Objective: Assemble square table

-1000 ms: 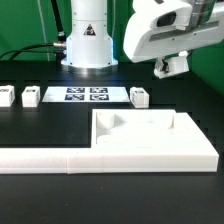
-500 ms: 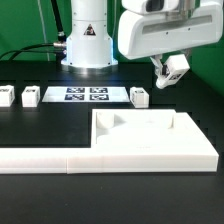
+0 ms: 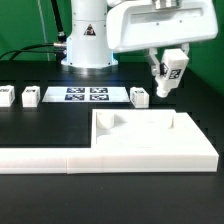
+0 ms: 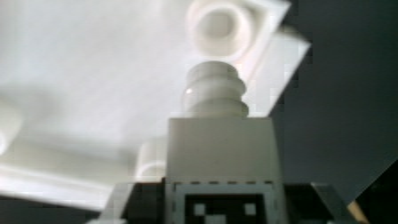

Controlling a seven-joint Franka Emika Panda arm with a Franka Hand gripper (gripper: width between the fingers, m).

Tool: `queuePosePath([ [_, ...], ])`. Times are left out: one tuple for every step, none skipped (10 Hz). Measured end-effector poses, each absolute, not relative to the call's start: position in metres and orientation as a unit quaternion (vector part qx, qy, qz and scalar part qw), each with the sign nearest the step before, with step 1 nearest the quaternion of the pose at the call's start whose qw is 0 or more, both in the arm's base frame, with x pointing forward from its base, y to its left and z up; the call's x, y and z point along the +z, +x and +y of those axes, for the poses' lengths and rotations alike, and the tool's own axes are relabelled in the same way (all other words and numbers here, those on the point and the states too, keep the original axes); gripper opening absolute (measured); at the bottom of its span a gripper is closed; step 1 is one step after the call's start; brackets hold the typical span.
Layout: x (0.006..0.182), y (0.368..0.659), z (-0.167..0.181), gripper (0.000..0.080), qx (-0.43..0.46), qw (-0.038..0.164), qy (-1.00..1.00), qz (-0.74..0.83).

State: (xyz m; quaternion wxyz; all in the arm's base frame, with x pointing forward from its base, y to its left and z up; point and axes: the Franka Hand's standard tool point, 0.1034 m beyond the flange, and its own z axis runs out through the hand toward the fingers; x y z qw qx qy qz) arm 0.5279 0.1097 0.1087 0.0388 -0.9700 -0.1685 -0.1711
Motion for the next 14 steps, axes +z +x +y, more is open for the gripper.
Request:
queuePosePath([
  [0.108, 0.53, 0.108, 0.0284, -0.168, 0.039, -0.97, -0.171],
  [0.109, 0.538, 0.105, 0.0284, -0.163, 0.041, -0.971, -0.17],
  [0.111, 0.55, 0.104, 0.0284, -0.161, 0.045, -0.972, -0.167],
  [0.112, 0.563, 0.104, 0.0284, -0.163, 0.048, -0.972, -0.164],
  [0.109, 0.573, 0.106, 0.0284, -0.166, 0.051, -0.971, -0.163],
  [0.105, 0.581, 0.11, 0.0284, -0.168, 0.054, -0.971, -0.162],
  [0.101, 0.588, 0.114, 0.0284, -0.174, 0.057, -0.97, -0.162],
  [0.094, 0.599, 0.118, 0.0284, -0.19, 0.058, -0.967, -0.159],
  [0.088, 0.605, 0.119, 0.0284, -0.203, 0.058, -0.965, -0.156],
  [0.088, 0.604, 0.119, 0.0284, -0.201, 0.058, -0.965, -0.156],
  [0.088, 0.604, 0.119, 0.0284, -0.201, 0.058, -0.965, -0.156],
  [0.088, 0.603, 0.119, 0.0284, -0.2, 0.058, -0.965, -0.156],
  [0.088, 0.603, 0.119, 0.0284, -0.2, 0.058, -0.965, -0.156],
  [0.088, 0.603, 0.119, 0.0284, -0.2, 0.058, -0.965, -0.156],
])
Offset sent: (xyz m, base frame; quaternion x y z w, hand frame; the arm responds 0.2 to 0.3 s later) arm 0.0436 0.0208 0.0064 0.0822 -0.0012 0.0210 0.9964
